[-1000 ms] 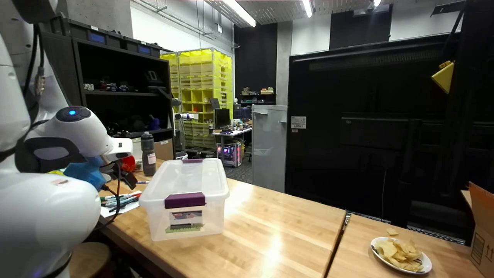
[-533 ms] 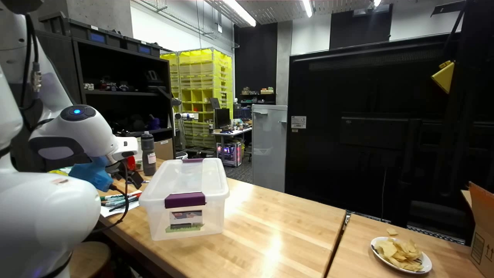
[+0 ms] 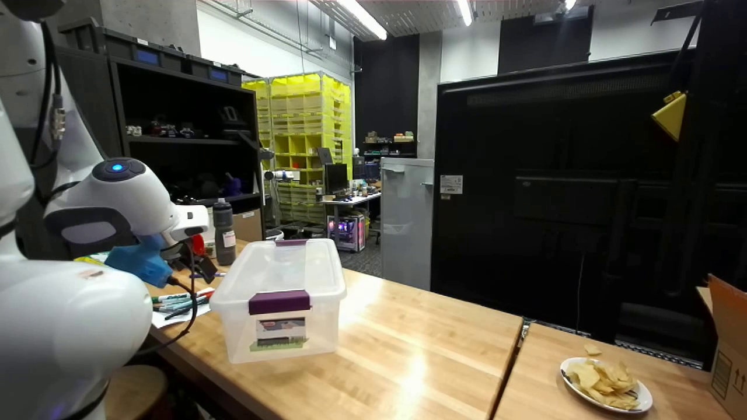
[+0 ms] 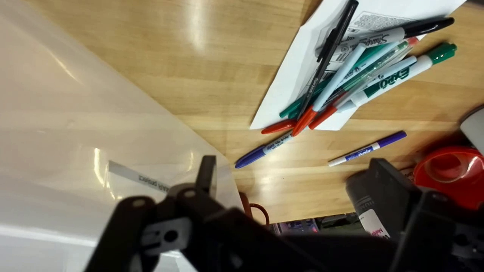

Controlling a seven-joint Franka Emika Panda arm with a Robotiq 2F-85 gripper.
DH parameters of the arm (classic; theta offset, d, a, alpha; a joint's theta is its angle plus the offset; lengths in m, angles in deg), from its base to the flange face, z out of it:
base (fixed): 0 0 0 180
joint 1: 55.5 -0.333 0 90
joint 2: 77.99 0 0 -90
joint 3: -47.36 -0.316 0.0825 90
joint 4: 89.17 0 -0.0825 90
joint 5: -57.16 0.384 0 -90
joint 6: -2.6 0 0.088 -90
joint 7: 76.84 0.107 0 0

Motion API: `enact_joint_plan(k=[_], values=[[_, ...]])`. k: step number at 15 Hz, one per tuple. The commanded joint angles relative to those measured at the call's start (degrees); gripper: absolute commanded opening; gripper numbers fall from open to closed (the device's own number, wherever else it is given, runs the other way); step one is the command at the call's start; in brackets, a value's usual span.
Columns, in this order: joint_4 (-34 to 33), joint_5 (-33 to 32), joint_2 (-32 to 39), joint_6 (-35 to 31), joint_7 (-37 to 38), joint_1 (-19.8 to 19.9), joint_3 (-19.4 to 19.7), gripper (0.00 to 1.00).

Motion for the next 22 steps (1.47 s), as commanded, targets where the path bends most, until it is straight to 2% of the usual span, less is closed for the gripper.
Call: enact_joint_plan(k=[1,3,4,6,7,22], values=[[0.8,-14.7,0.1,-1.4,13.8,0.1,-1.1,1.0],[0.2,-25.9,1.8,-3.1,21.7,0.9,-1.3,1.0],[-2.2,-21.4,3.3,-3.9,15.6,1.3,-2.0,1.0],[-3.0,-23.9,4.0,-4.0,15.9,1.6,-2.4,1.0],[-1.1,-23.1,2.1,-2.9,17.6,0.4,-1.3,1.0],[-3.5,-23.3,3.8,-4.1,16.9,0.5,-1.9,1.0]])
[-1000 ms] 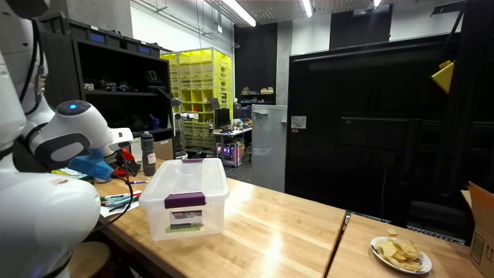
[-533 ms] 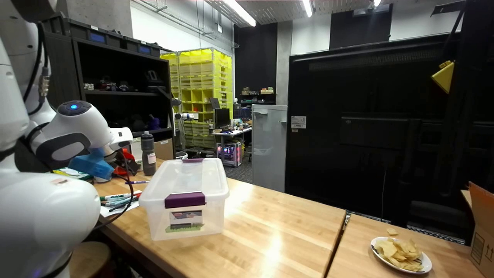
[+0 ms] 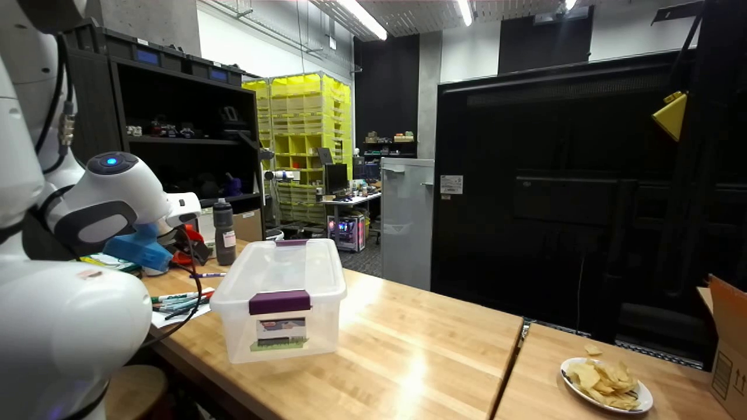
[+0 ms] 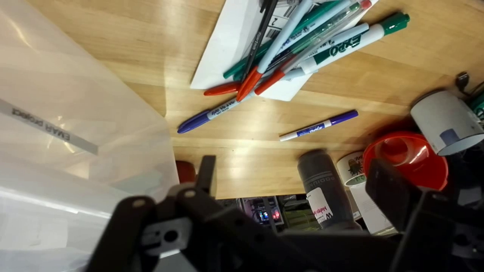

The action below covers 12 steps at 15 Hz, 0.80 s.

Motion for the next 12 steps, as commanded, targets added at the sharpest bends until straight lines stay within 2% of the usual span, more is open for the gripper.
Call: enact_joint_plan(k=[1,7,8,9,10,12], values=[[-1.8,0.1,0.0,-0.3,0.7,-0.4,-0.2,1.0],[-8.4,0.6,2.5,3.6,3.4,0.6,0.2,1.0],[-7.0,-8.5,3.1,5.5,13.2,1.1,1.4,1.0],[-7.5,-10.6,4.1,6.6,15.5,1.5,2.2,1.0],[-8.8,-6.8,5.2,8.0,12.6,3.2,1.0,1.0],[-8.8,-9.9,6.3,10.4,16.8,4.4,1.5,1.0]])
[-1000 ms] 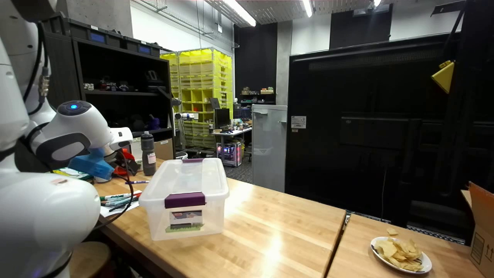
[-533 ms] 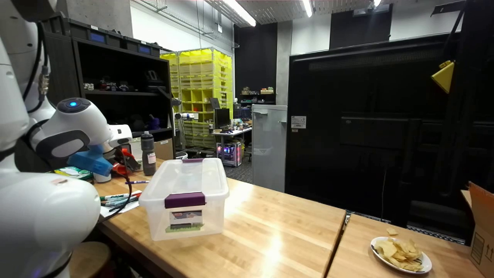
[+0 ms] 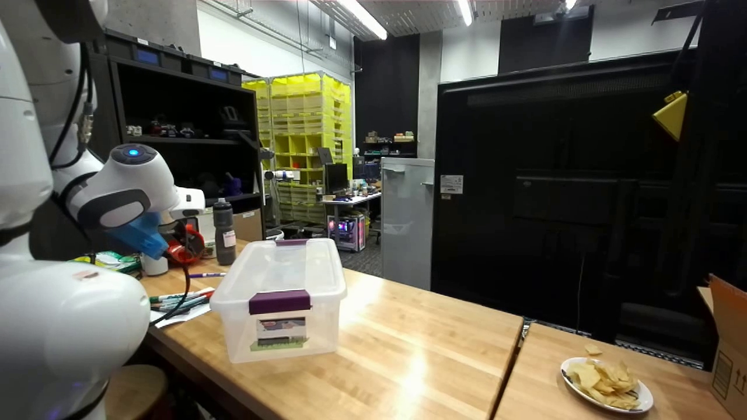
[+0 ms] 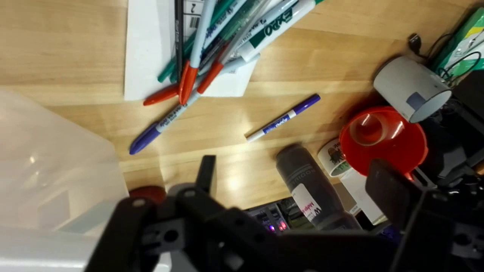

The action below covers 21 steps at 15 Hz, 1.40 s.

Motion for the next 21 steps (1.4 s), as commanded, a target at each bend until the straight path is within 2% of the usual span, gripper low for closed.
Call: enact_joint_plan(k=[1,3,4,6,7,12,15,17,21], values=[[-1.5,-3.7,3.1,3.8,5.2,2.9,0.3,1.0],[-1.3,-8.0,3.7,5.4,9.3,3.8,1.0,1.0],[-1.0,-11.7,3.6,6.3,12.7,2.3,3.3,1.0],[-0.9,-16.8,3.0,8.5,17.5,2.0,4.8,1.0],[-0.9,-20.9,2.9,9.3,21.4,3.3,4.1,1.0],[-3.1,-44.7,0.9,16.3,41.8,4.0,6.2,1.0],[-8.3,-60.0,1.4,23.1,55.5,4.9,6.3,1.0],[-12.8,-67.5,2.9,27.7,62.9,5.0,6.1,1.0],[-20.2,-76.6,6.8,35.7,73.2,4.5,6.5,1.0]])
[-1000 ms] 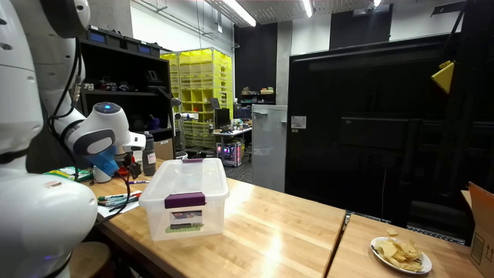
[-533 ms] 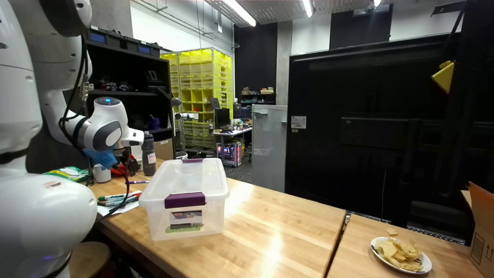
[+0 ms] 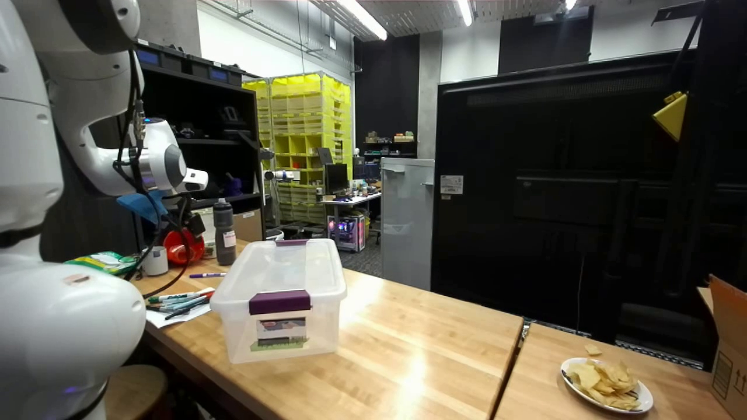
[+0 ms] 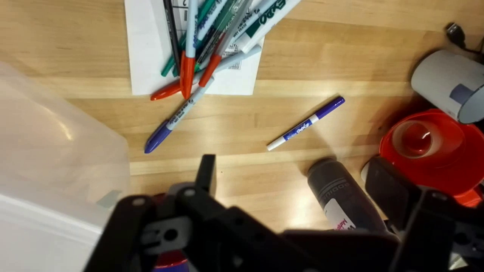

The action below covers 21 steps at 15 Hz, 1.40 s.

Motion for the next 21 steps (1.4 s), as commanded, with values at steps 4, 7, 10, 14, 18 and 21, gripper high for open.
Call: enact_joint_plan(k=[4,7,10,14,18,21], values=[[-10.3,-9.0,7.4,10.7,11.6,-3.1,3.8,1.0],[-13.0,-8.6,9.9,12.5,12.4,-4.8,6.5,1.0],[-14.6,-8.3,11.7,13.1,12.6,-6.3,8.6,1.0],[-14.8,-10.0,12.7,13.0,13.9,-8.6,11.0,1.0],[-13.5,-13.3,13.4,10.0,15.4,-10.2,12.5,1.0],[-12.1,-16.1,13.4,8.0,17.5,-11.2,13.4,1.0]])
